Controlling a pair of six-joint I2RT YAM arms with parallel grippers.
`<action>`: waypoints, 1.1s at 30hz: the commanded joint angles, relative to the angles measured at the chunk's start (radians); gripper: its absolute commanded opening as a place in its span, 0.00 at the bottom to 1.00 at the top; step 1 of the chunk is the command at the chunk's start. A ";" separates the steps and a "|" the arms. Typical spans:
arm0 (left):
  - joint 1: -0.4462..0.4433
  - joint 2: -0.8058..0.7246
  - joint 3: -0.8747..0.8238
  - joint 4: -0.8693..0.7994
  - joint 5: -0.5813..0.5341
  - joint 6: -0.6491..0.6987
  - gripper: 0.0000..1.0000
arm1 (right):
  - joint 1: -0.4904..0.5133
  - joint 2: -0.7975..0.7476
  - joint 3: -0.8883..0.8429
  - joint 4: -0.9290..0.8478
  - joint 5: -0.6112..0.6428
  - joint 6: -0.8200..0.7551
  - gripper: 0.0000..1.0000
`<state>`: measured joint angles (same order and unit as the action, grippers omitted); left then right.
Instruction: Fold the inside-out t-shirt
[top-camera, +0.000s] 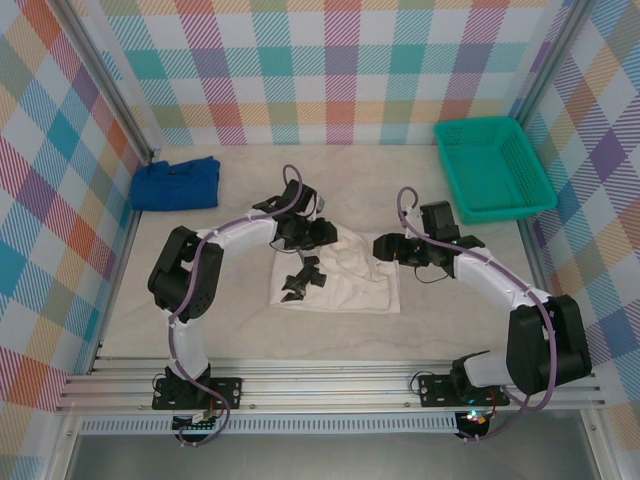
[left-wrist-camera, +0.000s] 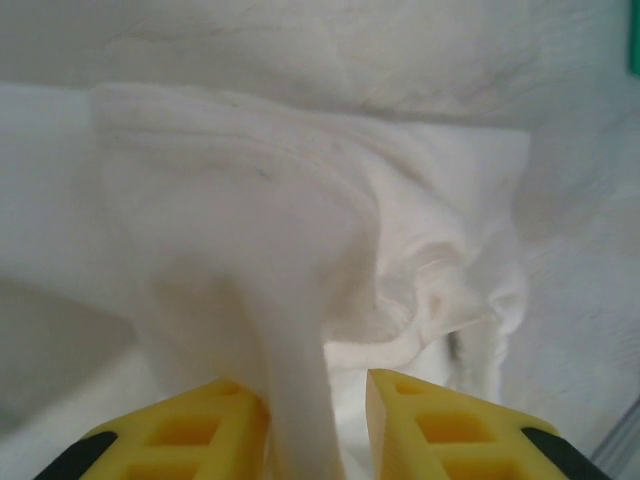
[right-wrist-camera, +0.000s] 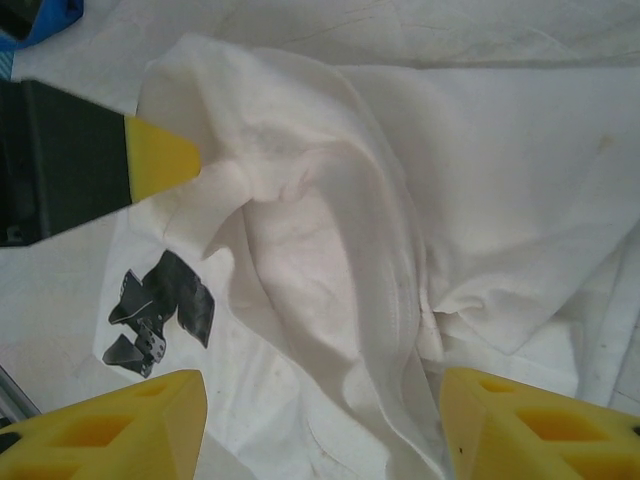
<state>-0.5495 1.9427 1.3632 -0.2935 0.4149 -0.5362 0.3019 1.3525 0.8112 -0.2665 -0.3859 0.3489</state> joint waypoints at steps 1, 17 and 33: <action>-0.006 0.036 0.060 0.067 0.087 -0.067 0.31 | 0.045 0.039 0.020 0.042 0.038 -0.083 0.62; 0.003 0.090 0.120 0.034 0.088 -0.084 0.31 | 0.113 0.435 0.271 0.140 0.227 -0.139 0.41; 0.005 0.100 0.134 0.028 0.112 -0.079 0.44 | 0.092 0.428 0.305 0.078 0.357 -0.070 0.12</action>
<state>-0.5472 2.0247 1.4601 -0.2581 0.5022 -0.6170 0.4061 1.8336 1.1156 -0.1596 -0.0540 0.2413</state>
